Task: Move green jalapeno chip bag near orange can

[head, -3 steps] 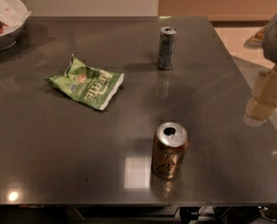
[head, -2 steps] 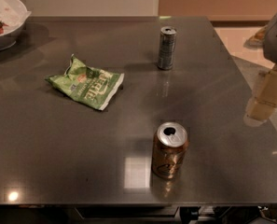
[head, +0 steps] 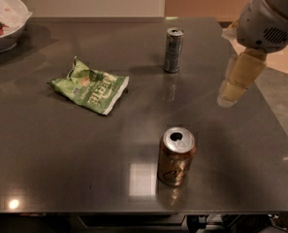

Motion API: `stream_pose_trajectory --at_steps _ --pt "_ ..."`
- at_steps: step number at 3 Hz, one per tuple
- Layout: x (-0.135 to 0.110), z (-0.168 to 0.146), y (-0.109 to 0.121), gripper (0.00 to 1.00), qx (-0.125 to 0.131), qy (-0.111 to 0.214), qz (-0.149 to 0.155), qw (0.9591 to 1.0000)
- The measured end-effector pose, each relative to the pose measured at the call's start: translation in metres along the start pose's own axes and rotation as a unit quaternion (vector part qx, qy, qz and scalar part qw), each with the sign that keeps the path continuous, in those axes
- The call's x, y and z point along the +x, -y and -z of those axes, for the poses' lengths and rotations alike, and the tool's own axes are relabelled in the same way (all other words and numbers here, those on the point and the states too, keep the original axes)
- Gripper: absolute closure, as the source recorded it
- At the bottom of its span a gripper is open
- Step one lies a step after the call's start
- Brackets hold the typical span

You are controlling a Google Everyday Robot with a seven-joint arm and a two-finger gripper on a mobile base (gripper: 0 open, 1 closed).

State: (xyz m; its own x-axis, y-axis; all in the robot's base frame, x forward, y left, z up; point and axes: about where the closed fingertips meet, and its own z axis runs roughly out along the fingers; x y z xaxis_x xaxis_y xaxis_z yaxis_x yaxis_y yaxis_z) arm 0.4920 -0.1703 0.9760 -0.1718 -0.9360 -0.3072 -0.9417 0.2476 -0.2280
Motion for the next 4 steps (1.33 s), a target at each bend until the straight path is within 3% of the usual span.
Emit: stream_pose_trajectory --at_steps 2,3,4 --pt "-0.079 -0.047 0.046 0.00 -0.011 0.067 0.013 0.9976" --pt "-0.115 -0.084 0.057 0.00 -0.017 0.076 0.015 0.9968" --pt "-0.145 -0.122 0.057 0.00 -0.025 0.063 0.020 0.9975"
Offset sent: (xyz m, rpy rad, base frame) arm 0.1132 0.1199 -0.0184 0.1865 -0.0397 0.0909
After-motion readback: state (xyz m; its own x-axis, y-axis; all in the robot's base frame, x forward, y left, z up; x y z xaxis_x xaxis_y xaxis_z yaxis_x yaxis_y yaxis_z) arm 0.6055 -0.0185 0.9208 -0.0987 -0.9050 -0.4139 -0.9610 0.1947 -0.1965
